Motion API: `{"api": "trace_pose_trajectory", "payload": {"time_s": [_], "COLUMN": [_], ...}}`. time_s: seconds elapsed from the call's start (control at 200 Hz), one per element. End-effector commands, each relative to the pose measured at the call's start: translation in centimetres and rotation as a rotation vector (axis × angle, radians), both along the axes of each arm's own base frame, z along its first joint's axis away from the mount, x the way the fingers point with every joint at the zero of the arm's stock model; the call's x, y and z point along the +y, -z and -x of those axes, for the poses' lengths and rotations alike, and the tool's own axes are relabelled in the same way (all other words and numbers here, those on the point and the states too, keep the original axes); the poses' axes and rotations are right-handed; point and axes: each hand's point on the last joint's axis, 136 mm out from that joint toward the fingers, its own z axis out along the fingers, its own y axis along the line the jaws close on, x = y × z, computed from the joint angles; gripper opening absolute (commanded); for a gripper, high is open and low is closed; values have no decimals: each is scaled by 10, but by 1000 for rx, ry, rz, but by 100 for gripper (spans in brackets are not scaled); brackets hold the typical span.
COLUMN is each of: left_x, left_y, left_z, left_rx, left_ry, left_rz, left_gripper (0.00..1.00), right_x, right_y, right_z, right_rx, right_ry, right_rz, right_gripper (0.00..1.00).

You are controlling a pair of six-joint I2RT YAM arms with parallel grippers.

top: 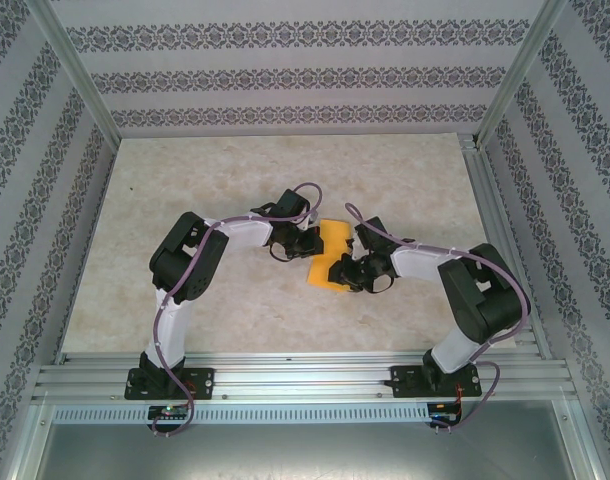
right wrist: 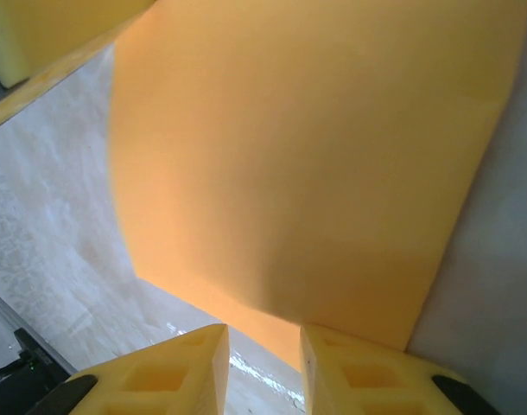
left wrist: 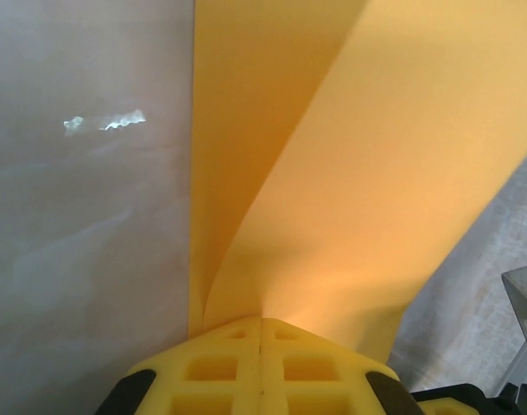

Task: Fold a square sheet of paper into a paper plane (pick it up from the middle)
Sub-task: Fold the square sheet of paper in half at the center of the table.

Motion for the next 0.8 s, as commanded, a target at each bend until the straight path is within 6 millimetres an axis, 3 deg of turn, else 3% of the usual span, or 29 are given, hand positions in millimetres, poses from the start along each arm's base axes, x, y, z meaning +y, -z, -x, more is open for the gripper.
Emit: {"api": "trace_pose_trajectory", "payload": {"time_s": [0.0,0.15,0.35,0.455,0.575,0.794], "left_x": [8,8,8,7,8,7], "left_y": [34,33,34,34,34,33], "left_z": [25,25,26,25,25,25], "left_rx": [81,80,83,82,82,81], "left_ry": [31,34,35,35,36,38], "left_rz": [-103,-101,-103,-104,-106,-103], "left_gripper": [0,0,0,0,0,0], "right_x": [-4,-3,-15,-19,-16,-14], "right_y": [-12,-10,30,38,18,-34], "right_z": [2,6,22,28,20,-23], "right_rx": [-22,-17,72,96,49,-110], "right_ry": [17,16,33,33,31,64], "right_rz": [15,-9,54,76,54,-3], "right_gripper": [29,29,28,28,28,28]}}
